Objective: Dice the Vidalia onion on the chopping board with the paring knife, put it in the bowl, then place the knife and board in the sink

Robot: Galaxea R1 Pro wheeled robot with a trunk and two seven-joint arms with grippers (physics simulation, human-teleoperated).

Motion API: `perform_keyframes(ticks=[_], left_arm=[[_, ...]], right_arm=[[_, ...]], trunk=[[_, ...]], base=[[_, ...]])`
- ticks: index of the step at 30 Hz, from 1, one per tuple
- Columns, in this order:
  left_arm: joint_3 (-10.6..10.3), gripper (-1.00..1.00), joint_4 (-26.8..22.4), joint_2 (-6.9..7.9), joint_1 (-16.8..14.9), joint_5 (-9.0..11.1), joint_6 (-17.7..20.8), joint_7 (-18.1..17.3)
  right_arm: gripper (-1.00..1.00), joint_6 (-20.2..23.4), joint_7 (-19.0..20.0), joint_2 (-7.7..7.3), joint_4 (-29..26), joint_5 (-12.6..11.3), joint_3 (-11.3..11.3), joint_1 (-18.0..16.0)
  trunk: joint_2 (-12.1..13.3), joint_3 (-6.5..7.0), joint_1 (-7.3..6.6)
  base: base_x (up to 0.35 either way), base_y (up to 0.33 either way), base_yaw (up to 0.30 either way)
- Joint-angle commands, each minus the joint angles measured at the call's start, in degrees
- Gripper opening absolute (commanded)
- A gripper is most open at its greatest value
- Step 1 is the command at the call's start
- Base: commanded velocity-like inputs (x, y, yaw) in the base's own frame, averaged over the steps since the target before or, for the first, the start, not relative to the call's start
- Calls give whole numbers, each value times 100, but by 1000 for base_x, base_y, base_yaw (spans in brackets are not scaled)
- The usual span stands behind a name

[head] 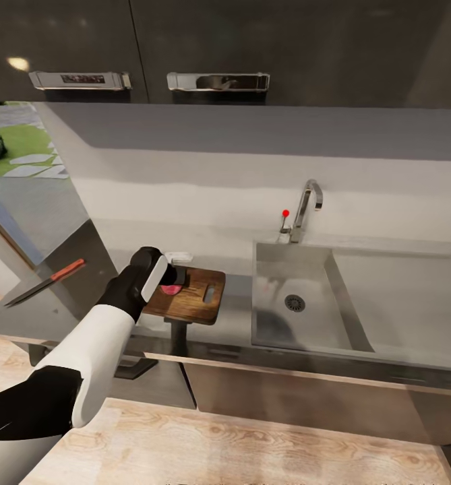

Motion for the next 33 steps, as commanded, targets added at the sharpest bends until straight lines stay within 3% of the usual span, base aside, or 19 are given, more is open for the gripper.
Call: perform_keyframes(ticks=[1,33], left_arm=[[-17,-100,2,3,-4,58,18,59],[-18,-100,40,7,-4,58,18,59]], right_arm=[[100,-15,-24,3,4,60,-47,-3],[100,-15,-25,9,4,56,-47,-3]], trunk=[[-8,-14,2],[-8,-81,2]], base=[[0,0,0],[0,0,0]])
